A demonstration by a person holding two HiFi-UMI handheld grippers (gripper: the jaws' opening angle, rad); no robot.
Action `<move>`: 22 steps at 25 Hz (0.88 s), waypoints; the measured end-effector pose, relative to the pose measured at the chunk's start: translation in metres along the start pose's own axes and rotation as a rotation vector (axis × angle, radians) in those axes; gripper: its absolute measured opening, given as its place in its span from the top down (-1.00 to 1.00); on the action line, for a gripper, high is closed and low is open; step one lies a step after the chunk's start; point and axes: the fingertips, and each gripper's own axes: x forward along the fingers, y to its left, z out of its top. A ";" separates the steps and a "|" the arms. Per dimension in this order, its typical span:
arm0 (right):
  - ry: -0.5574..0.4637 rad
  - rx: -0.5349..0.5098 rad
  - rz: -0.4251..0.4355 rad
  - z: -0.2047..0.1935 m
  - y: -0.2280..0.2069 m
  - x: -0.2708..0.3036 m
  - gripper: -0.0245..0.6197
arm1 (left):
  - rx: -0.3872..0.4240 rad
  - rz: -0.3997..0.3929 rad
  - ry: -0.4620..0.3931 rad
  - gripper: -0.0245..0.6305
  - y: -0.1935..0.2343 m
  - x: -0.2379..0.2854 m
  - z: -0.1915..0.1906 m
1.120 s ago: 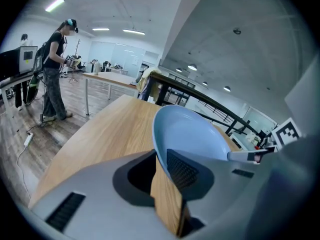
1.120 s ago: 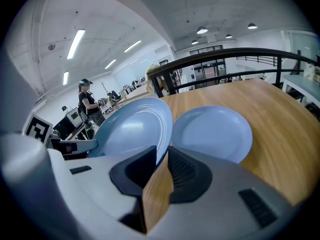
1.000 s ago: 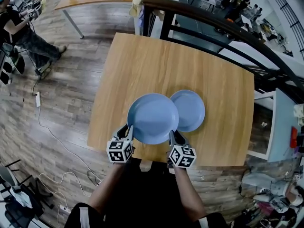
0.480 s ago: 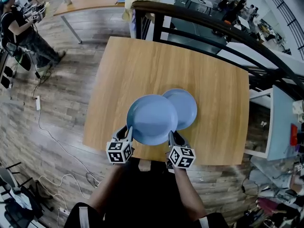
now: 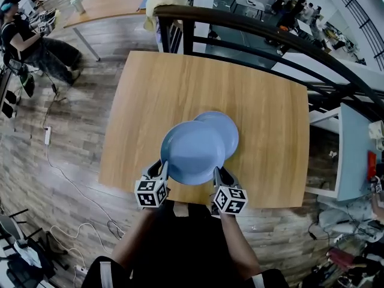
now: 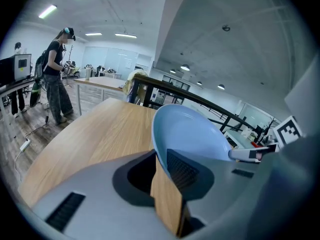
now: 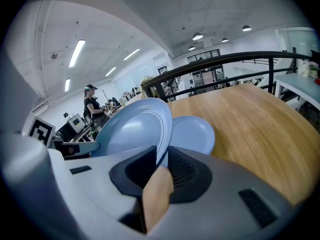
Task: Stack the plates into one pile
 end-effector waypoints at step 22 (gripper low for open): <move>-0.028 -0.024 0.037 0.010 -0.084 -0.052 0.66 | -0.003 0.015 -0.035 0.68 -0.097 0.008 -0.028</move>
